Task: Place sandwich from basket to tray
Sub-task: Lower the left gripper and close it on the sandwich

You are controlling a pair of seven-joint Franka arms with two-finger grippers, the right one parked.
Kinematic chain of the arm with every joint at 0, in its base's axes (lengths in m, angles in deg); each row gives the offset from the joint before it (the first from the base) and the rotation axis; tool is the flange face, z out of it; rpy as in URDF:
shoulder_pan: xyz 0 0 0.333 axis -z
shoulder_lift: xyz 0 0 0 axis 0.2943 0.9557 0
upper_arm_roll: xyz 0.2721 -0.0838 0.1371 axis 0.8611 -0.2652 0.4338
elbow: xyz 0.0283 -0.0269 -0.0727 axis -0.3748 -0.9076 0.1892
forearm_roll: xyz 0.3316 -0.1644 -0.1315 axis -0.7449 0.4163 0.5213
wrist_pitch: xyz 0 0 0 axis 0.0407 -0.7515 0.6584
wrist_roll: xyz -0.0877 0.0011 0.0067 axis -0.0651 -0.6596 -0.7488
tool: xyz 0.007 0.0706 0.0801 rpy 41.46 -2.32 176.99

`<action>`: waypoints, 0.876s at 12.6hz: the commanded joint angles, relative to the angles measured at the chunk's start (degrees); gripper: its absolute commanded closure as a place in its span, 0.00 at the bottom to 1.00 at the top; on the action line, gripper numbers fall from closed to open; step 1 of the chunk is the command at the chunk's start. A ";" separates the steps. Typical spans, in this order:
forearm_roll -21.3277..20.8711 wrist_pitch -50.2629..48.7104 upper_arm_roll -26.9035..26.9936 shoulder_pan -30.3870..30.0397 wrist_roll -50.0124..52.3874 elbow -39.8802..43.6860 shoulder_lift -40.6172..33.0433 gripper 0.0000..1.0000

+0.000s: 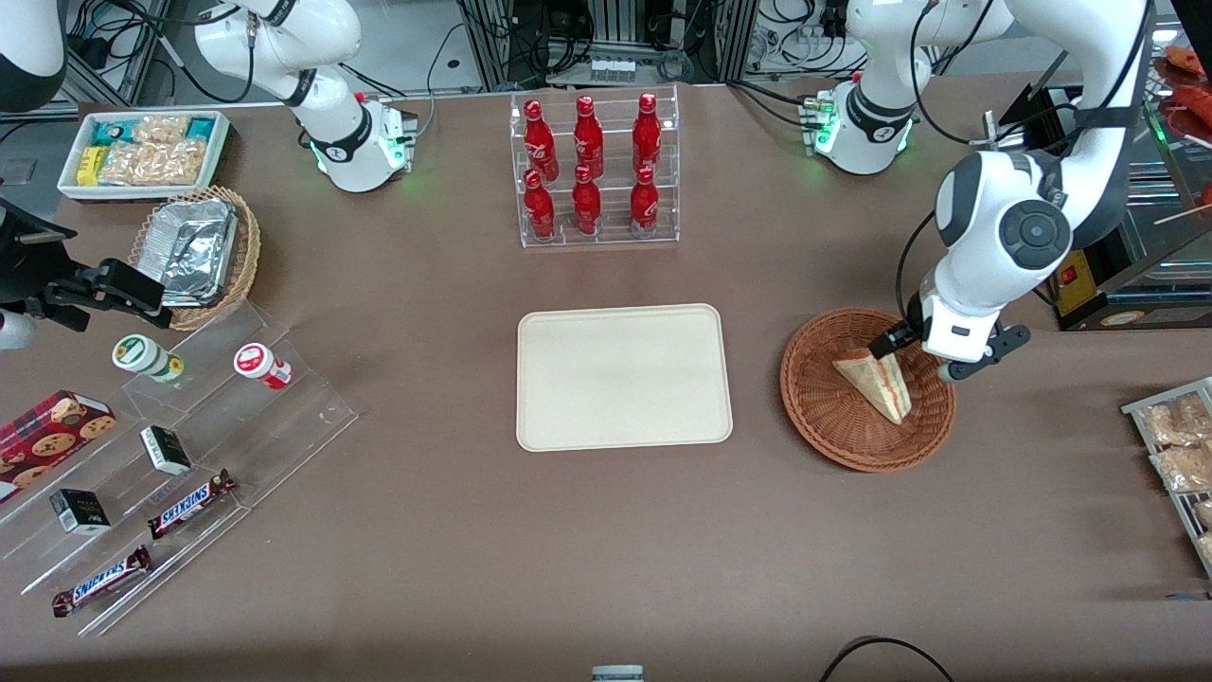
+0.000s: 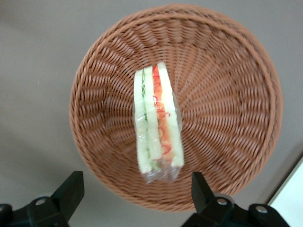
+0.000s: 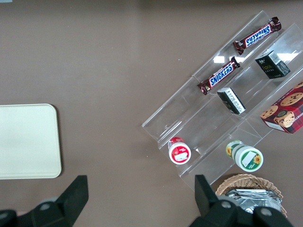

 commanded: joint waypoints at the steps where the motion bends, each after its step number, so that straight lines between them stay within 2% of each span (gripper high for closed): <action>1: 0.08 5.01 0.17 0.94 13.99 -0.51 3.00 0.00; 10: 0.08 11.26 0.25 0.50 14.82 -0.68 9.86 0.01; 11: 0.25 10.83 0.25 0.50 15.26 -0.68 10.04 0.18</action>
